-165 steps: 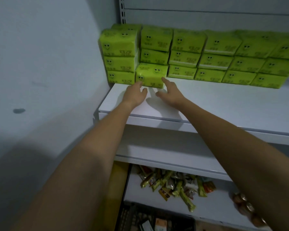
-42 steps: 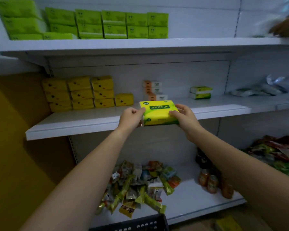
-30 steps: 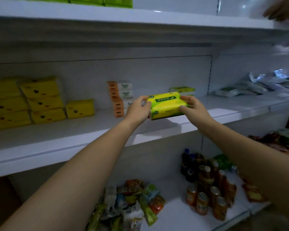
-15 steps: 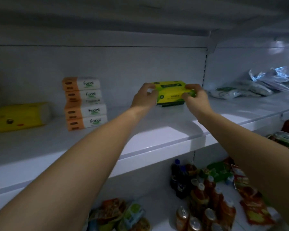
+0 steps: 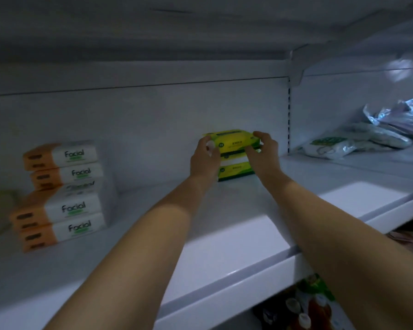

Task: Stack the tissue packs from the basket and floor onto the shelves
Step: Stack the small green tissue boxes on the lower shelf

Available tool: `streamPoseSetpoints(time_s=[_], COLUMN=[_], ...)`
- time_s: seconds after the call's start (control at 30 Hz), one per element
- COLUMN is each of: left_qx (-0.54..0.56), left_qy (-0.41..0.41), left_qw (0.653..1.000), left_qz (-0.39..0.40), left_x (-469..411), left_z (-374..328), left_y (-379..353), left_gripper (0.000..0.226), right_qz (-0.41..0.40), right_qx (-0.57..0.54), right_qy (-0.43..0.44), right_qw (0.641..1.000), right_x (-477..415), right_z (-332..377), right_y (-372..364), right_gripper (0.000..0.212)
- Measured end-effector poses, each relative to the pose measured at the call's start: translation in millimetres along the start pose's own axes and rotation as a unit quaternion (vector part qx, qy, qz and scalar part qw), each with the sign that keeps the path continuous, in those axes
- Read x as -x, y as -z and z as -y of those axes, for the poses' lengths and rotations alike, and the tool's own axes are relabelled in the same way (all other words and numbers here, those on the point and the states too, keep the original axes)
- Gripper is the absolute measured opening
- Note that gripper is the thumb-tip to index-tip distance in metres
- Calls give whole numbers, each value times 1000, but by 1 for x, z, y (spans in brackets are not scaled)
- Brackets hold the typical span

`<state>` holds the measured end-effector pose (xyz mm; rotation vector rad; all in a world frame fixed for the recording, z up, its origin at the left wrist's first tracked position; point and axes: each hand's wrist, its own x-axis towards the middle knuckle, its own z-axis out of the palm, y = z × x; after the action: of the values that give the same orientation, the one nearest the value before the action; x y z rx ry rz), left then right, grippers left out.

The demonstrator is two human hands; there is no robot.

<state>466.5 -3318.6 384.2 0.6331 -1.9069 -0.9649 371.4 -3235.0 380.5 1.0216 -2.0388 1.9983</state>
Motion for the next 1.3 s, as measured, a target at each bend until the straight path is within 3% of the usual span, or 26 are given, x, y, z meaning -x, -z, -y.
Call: streamPoseSetpoints(time_s=[0.13, 0.33, 0.63, 0.8, 0.93, 1.03, 1.3], left_qx=[-1, -43, -59, -171, -299, -362, -365], left_qy=[-18, -35, 3, 7, -5, -10, -43], left_qw=[999, 997, 998, 983, 943, 914, 923], left_qz=[-32, -56, 21, 59, 144, 184, 115], left_x=[-5, -3, -4, 9, 38, 63, 182], left_z=[6, 3, 11, 9, -5, -20, -64], left_y=[-10, -8, -11, 2, 45, 87, 216], left_gripper=[42, 34, 42, 49, 57, 59, 54], right_qz=[15, 67, 190, 199, 156, 182, 271], right_qx=[24, 147, 266, 300, 321, 329, 279], right_qy=[0, 12, 31, 50, 60, 82, 176], right_qw=[1000, 987, 944, 932, 932, 923, 904], right_x=[-3, -4, -7, 0, 24, 57, 209], right_z=[-10, -13, -27, -24, -8, 22, 134], right_y=[-1, -3, -13, -7, 9, 10, -10], right_gripper=[44, 52, 62, 57, 54, 54, 53])
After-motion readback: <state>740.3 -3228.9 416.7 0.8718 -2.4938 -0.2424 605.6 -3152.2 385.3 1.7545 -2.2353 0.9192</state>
